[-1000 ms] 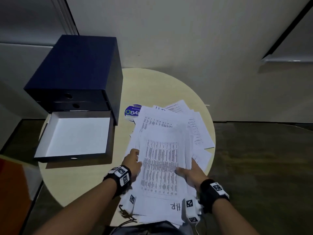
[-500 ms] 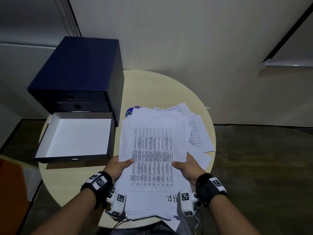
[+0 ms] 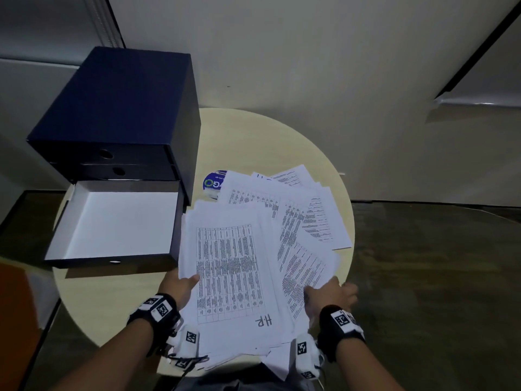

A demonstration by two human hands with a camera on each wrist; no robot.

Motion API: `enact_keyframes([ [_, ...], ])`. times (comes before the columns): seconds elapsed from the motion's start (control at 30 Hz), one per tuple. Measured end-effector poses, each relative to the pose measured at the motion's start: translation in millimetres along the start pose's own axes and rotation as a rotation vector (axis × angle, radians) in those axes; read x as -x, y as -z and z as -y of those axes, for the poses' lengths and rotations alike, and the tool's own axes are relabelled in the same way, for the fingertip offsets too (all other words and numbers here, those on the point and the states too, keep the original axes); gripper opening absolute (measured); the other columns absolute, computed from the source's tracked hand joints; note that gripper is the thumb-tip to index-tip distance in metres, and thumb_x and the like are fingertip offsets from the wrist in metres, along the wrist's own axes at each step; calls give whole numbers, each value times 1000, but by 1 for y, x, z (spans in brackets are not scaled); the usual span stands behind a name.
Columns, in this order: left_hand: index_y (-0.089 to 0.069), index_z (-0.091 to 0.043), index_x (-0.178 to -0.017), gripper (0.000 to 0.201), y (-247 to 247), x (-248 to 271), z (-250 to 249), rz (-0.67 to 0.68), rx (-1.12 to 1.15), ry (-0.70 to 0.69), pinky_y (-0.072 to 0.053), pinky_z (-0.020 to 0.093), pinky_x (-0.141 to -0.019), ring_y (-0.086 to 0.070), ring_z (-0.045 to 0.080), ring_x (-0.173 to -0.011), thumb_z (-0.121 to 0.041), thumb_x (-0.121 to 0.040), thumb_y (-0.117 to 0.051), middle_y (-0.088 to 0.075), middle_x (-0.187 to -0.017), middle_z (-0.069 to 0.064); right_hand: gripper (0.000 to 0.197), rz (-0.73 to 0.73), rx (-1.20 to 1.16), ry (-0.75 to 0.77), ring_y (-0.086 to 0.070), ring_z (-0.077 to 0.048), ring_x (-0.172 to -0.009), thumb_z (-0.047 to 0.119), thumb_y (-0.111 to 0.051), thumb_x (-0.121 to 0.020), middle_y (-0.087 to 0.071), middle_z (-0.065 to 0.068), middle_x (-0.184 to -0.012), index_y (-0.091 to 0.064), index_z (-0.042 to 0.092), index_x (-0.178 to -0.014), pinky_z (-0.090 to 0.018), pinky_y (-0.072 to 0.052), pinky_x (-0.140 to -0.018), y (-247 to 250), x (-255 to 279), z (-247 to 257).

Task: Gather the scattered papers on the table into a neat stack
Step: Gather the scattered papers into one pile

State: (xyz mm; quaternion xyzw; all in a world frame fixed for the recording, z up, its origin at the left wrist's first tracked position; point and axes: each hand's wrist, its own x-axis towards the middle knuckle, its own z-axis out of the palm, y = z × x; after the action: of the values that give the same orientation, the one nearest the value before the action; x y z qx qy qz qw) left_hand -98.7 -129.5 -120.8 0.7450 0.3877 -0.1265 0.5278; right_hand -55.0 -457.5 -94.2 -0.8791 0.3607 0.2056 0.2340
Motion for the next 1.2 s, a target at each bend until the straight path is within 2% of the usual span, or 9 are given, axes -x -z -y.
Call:
enact_keyframes([
  [0.13,-62,-8,-122,36,0,-6,-1,-3,-40,66,-46,32,-88,-64,32,-98,-19,-89,-67,-70,-112,12,47,2,-190,87,-48,-34,-118,10,-67,-83,-41,-16,-136,-47,16,-126,-39,-49,-92,-4,-4,9],
  [0.27,-56,-3,-130,42,5,-11,-6,22,-135,131,-42,24,-88,-59,26,-104,-25,-94,-59,-61,-127,12,32,-53,-531,131,-65,-33,-83,-2,-46,-89,-64,-12,-112,-46,21,-111,-48,-60,-73,-5,-13,22],
  [0.33,-56,-4,-131,38,6,-12,-12,72,-269,110,-43,24,-94,-57,28,-115,-20,-97,-55,-58,-129,12,33,-21,-697,112,-67,-34,-90,0,-48,-91,-65,-9,-121,-47,24,-113,-51,-59,-80,-2,-21,31],
  [0.43,-62,-9,-121,31,8,-14,-16,151,-322,79,-46,27,-84,-63,27,-99,-12,-91,-62,-67,-112,10,33,62,-807,166,-65,-31,-101,-3,-55,-93,-64,-9,-125,-50,20,-116,-46,-54,-92,4,-38,46],
  [0.6,-58,-10,-126,36,12,-11,-18,178,-272,111,-48,32,-92,-62,28,-102,-15,-91,-63,-66,-112,9,27,155,-764,222,-65,-36,-107,7,-55,-98,-63,-11,-124,-51,10,-124,-51,-50,-97,2,-46,73],
  [0.7,-55,-9,-128,37,13,-8,-14,179,-246,128,-47,33,-95,-60,28,-103,-14,-92,-62,-63,-110,7,45,203,-652,206,-60,-31,-109,28,-59,-97,-57,-6,-128,-49,8,-136,-49,-47,-102,-3,-43,87],
  [0.8,-58,-15,-127,36,14,-7,-13,200,-238,139,-48,36,-97,-62,26,-104,-15,-91,-63,-67,-113,5,76,176,-553,139,-67,-29,-97,54,-72,-73,-67,-7,-118,-50,13,-133,-41,-55,-83,-3,-44,108],
  [0.93,-61,-20,-127,40,18,-15,-6,238,-259,136,-50,41,-98,-65,22,-101,-21,-87,-65,-70,-112,1,113,95,-359,97,-68,-38,-97,65,-75,-55,-63,-14,-124,-34,17,-148,-53,-60,-77,-10,-53,138],
  [1.2,-57,-14,-127,38,17,-9,-10,189,-219,142,-43,29,-84,-59,25,-101,-17,-91,-66,-65,-115,8,57,100,-168,193,-69,-36,-93,28,-79,-78,-68,-18,-115,-56,5,-125,-39,-57,-75,-13,-54,164],
])
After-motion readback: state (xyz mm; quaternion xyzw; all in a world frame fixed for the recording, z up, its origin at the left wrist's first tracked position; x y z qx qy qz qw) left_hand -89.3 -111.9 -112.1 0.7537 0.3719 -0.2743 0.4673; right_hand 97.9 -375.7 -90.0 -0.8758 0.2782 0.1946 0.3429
